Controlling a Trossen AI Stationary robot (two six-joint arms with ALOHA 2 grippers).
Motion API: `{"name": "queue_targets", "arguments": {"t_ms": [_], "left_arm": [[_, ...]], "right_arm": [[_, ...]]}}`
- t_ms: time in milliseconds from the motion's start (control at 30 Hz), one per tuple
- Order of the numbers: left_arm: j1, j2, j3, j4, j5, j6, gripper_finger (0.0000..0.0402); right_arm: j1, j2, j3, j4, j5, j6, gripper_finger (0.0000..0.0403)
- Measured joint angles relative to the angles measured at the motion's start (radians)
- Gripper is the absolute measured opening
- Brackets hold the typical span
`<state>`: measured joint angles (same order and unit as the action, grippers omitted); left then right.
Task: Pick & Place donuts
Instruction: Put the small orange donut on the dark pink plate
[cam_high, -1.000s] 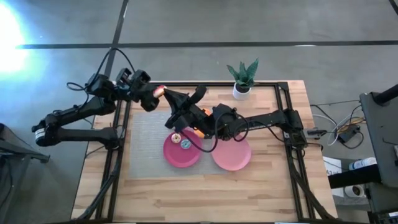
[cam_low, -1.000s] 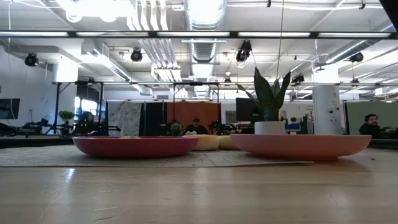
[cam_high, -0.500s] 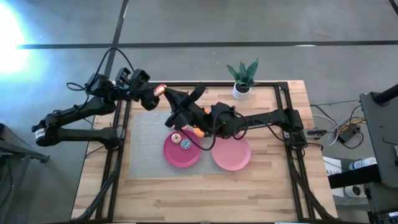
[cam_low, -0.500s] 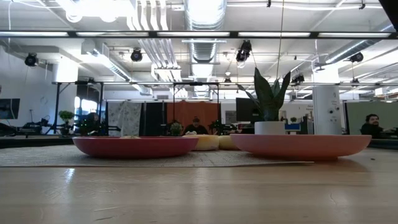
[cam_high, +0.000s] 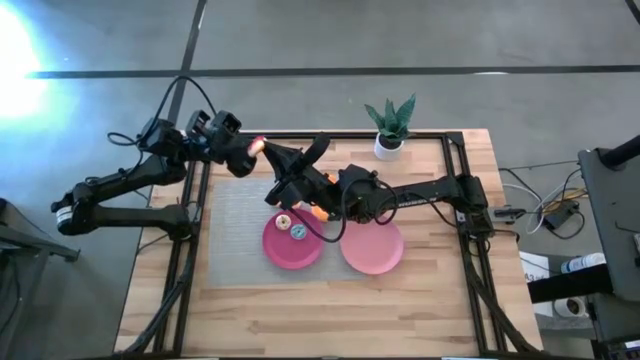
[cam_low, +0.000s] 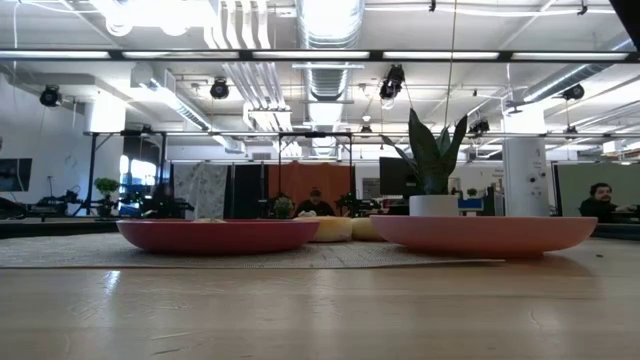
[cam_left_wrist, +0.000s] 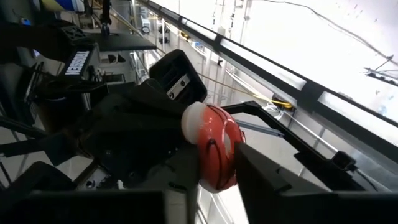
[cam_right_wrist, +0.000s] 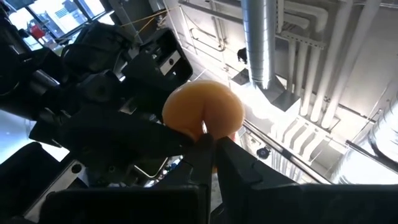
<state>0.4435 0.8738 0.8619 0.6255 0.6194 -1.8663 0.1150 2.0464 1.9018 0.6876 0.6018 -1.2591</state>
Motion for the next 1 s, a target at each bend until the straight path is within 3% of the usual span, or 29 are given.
{"name": "queue_targets", "arguments": {"t_ms": [133,333,600,700,800,1000], "left_arm": [[0.000,0.000,0.000,-0.013,0.003,0.029,0.0010],[0.005,0.001,0.000,-0.041,0.000,0.073,0.0002],[0.040,0.006,0.000,-0.033,0.012,0.103,0.0001],[0.057,0.010,0.000,-0.056,0.038,0.145,0.0001],[0.075,0.007,0.000,-0.186,0.073,0.240,0.0001],[0.076,-0.014,0.001,-0.689,0.077,0.585,0.0000]], "right_arm": [[0.006,0.000,0.000,0.000,0.024,0.003,0.0009],[0.014,0.000,0.000,-0.004,0.101,0.109,0.0031],[0.051,0.000,-0.001,-0.040,0.218,0.296,0.0111],[0.072,0.000,-0.001,-0.069,0.317,0.365,0.0146],[0.098,0.000,-0.001,-0.084,0.474,0.398,0.0170],[0.136,-0.042,-0.002,-0.092,0.730,0.456,0.0172]]}}
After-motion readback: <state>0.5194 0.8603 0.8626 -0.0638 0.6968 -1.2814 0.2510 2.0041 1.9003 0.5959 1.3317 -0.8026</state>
